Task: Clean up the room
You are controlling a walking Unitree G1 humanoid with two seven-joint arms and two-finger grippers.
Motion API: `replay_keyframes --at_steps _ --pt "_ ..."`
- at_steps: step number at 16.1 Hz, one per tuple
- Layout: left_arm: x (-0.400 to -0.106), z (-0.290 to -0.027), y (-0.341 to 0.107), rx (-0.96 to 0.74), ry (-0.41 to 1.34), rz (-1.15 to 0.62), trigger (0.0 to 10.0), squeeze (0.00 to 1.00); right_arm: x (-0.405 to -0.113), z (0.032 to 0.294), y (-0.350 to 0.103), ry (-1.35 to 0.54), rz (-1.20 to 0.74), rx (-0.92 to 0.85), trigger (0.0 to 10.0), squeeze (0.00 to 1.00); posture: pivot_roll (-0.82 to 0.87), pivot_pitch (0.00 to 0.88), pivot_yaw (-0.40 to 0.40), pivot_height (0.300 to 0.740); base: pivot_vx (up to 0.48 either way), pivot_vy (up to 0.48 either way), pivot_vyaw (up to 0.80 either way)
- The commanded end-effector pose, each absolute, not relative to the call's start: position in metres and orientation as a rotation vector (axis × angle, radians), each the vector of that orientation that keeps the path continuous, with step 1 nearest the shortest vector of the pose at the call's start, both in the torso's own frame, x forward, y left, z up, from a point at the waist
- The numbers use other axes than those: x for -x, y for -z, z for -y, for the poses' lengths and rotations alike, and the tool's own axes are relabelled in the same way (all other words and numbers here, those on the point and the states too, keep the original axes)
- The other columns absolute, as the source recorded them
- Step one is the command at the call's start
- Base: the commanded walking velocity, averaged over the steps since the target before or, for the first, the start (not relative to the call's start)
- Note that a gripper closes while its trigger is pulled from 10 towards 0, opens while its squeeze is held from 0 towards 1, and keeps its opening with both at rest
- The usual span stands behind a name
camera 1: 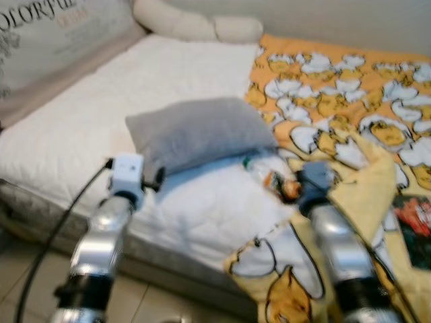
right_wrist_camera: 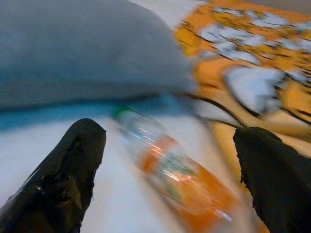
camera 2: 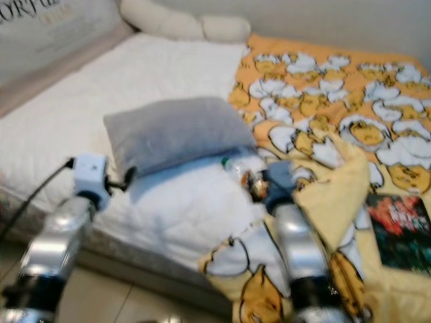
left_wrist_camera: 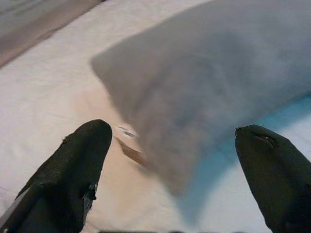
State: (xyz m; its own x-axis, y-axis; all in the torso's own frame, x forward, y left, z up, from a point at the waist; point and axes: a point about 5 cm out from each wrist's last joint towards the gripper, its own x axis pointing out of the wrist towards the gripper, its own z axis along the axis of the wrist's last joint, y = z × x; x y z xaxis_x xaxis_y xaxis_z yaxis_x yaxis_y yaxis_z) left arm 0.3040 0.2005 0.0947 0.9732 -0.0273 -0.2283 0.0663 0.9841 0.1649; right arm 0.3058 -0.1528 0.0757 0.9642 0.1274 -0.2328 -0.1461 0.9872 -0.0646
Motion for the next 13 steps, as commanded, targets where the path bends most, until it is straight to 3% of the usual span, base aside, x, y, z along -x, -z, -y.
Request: replay_keyframes --at_steps 1,5,6,8,13 --pt "-0.307 -0.193 -0.098 -0.179 0.071 -0.217 10.0 0.00 -0.307 0.168 -0.077 -0.101 -0.238 0.089 10.0 0.00 -0.07 0.000 0.029 0.740 0.345 0.000 0.00" --pt "-0.306 -0.189 -0.099 -0.230 0.143 -0.226 10.0 0.00 -0.315 0.173 -0.079 -0.228 -0.307 0.134 10.0 0.00 -0.07 0.000 0.033 0.740 0.237 0.000 0.00" --pt "-0.306 -0.186 -0.099 -0.263 0.187 -0.232 10.0 0.00 -0.319 0.176 -0.079 -0.274 -0.346 0.169 10.0 1.00 -0.07 0.000 0.032 0.740 0.000 0.000 0.00" --pt "-0.303 -0.183 -0.103 -0.356 0.306 -0.250 10.0 0.00 -0.331 0.185 -0.081 -0.394 -0.443 0.279 10.0 1.00 -0.06 0.000 0.030 0.740 0.000 0.000 0.00" --pt "-0.293 -0.182 -0.117 -0.449 0.505 -0.301 10.0 0.00 -0.353 0.195 -0.086 -0.472 -0.573 0.440 10.0 1.00 -0.02 0.000 0.029 0.740 0.000 0.000 0.00"
